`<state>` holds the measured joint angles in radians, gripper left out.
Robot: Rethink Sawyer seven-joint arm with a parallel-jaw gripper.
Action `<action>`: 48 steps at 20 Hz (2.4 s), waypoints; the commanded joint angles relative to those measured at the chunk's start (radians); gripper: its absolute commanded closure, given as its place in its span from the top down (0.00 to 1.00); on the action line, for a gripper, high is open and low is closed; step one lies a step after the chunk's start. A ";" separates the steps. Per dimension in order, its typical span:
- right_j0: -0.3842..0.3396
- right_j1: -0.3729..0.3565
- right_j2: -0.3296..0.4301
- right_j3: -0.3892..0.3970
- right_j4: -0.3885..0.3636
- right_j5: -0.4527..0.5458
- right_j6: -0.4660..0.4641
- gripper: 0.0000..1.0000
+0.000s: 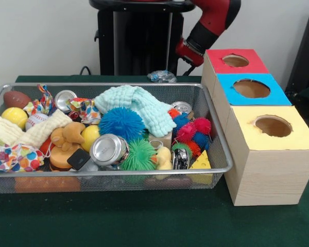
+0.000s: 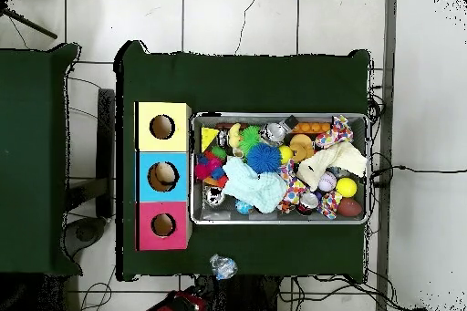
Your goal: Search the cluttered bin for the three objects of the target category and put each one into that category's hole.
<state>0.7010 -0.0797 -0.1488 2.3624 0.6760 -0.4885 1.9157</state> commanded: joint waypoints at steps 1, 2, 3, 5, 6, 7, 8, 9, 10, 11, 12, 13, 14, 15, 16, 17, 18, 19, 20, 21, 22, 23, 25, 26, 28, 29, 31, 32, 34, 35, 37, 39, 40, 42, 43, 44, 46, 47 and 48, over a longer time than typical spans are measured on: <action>0.000 0.098 0.047 -0.106 0.048 -0.012 0.251 1.00; 0.005 0.098 0.047 -0.103 0.049 -0.013 0.253 1.00; 0.005 0.101 0.046 -0.105 0.048 -0.016 0.253 1.00; 0.000 0.109 0.040 -0.111 0.040 -0.020 0.251 1.00; -0.004 0.111 0.037 -0.113 0.036 -0.022 0.250 1.00; -0.006 0.115 0.034 -0.116 0.031 -0.025 0.250 1.00; -0.010 0.118 0.032 -0.118 0.025 -0.028 0.249 1.00; -0.013 0.121 0.031 -0.120 0.019 -0.030 0.248 1.00; -0.016 0.120 0.030 -0.119 0.013 -0.030 0.248 1.00; -0.017 0.122 0.028 -0.120 0.008 -0.032 0.248 1.00; -0.022 0.125 0.027 -0.122 0.001 -0.035 0.249 1.00; -0.026 0.129 0.026 -0.124 -0.006 -0.038 0.249 1.00; -0.030 0.134 0.025 -0.126 -0.014 -0.041 0.250 1.00; -0.031 0.138 0.023 -0.127 -0.019 -0.045 0.251 1.00; -0.031 0.140 0.018 -0.128 -0.022 -0.047 0.248 1.00; -0.034 0.140 0.013 -0.129 -0.027 -0.047 0.242 1.00; -0.037 0.140 0.007 -0.131 -0.033 -0.047 0.236 1.00; -0.039 0.139 0.003 -0.131 -0.037 -0.046 0.232 1.00; -0.050 0.148 -0.002 -0.132 -0.053 -0.057 0.235 1.00; -0.050 0.148 -0.003 -0.131 -0.054 -0.057 0.234 1.00; -0.041 0.146 0.001 -0.125 -0.050 -0.059 0.240 1.00; -0.040 0.145 0.002 -0.123 -0.049 -0.059 0.241 1.00; -0.039 0.142 0.005 -0.120 -0.047 -0.060 0.241 1.00; -0.043 0.137 0.004 -0.115 -0.051 -0.062 0.238 1.00; -0.048 0.119 0.002 -0.101 -0.055 -0.057 0.231 1.00; -0.048 0.103 0.001 -0.089 -0.054 -0.047 0.226 1.00; -0.050 0.069 -0.003 -0.063 -0.058 -0.027 0.216 1.00; -0.055 0.053 -0.005 -0.051 -0.064 -0.018 0.213 1.00; -0.065 0.031 -0.009 -0.038 -0.075 -0.005 0.204 1.00; -0.073 0.022 -0.010 -0.034 -0.084 -0.001 0.200 1.00; -0.081 -0.011 -0.017 -0.011 -0.097 0.016 0.189 1.00; -0.092 -0.034 -0.024 0.007 -0.110 0.028 0.178 1.00; -0.099 -0.052 -0.033 0.016 -0.116 0.042 0.166 1.00; -0.101 -0.081 -0.042 0.038 -0.122 0.060 0.156 1.00; -0.100 -0.094 -0.048 0.047 -0.124 0.068 0.151 1.00; -0.098 -0.109 -0.056 0.051 -0.122 0.083 0.139 1.00; -0.103 -0.119 -0.066 0.049 -0.129 0.094 0.127 1.00; -0.109 -0.116 -0.067 0.044 -0.136 0.092 0.127 1.00; -0.118 -0.112 -0.069 0.034 -0.144 0.095 0.123 1.00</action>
<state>0.6287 -0.1445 -0.2100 2.4222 0.5514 -0.4899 1.9157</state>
